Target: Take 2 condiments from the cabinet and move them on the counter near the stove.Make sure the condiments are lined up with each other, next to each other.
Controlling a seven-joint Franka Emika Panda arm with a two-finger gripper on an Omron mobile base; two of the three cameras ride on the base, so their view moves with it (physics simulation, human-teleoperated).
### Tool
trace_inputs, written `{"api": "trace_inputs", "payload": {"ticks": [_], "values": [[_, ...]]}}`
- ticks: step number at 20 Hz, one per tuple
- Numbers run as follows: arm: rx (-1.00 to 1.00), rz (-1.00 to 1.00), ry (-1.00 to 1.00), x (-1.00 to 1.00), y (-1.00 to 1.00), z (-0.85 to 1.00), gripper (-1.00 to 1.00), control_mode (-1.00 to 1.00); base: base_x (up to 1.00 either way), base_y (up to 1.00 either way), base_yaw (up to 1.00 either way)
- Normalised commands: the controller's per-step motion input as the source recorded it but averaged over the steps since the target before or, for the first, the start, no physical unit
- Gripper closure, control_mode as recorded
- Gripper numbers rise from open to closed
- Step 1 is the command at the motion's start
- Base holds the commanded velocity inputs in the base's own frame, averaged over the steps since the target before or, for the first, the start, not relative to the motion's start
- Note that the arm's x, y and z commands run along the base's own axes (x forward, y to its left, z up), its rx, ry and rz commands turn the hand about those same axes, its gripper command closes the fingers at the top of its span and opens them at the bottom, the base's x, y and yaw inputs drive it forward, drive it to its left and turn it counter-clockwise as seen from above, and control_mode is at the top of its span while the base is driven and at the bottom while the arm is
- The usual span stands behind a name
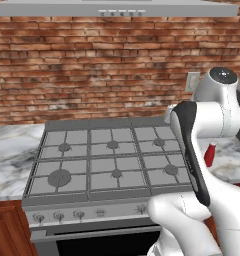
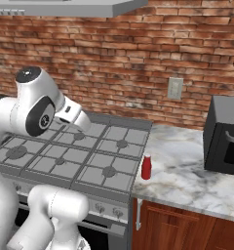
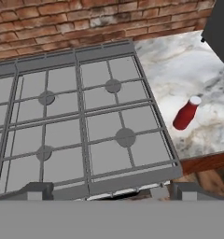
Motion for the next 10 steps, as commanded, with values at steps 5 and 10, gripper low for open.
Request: {"api": "trace_inputs", "payload": {"ticks": [5, 10], "values": [[0.0, -0.01, 0.0, -0.07, 0.0, 0.0, -1.0, -1.0, 0.0, 0.0, 0.0], [0.0, 0.0, 0.0, 0.0, 0.0, 0.0, -1.0, -1.0, 0.0, 0.0, 0.0]]}}
